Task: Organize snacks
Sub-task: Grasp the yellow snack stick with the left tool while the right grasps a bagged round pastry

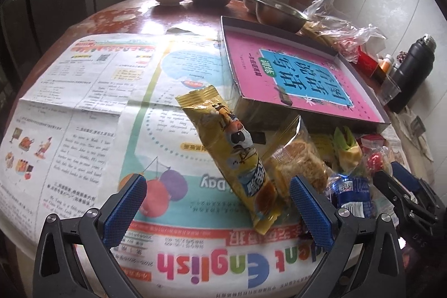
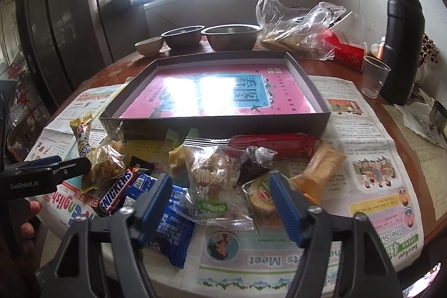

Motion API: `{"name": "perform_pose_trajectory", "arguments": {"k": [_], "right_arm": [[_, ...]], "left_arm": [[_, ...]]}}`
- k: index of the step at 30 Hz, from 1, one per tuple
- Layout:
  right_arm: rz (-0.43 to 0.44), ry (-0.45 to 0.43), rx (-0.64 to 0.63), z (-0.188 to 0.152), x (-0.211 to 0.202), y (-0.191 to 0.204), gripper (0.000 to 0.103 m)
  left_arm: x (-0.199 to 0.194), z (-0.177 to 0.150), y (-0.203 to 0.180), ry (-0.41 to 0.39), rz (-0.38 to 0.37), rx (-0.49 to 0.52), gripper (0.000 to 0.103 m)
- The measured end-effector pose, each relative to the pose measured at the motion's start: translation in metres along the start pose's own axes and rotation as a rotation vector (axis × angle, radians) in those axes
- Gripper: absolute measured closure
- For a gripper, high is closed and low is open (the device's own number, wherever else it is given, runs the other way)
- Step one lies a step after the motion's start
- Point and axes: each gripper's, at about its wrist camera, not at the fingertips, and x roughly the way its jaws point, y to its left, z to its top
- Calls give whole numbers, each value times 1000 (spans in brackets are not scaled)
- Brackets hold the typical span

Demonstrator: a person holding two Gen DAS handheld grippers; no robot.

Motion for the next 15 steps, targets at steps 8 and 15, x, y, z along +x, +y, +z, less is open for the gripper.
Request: {"name": "perform_pose_trajectory", "arguments": {"k": [8, 15], "right_arm": [[0, 26, -37, 6, 14, 8, 57], [14, 26, -61, 8, 18, 12, 64]], "left_arm": [[6, 8, 6, -5, -81, -73, 20], [13, 10, 9, 5, -136, -101, 67]]}}
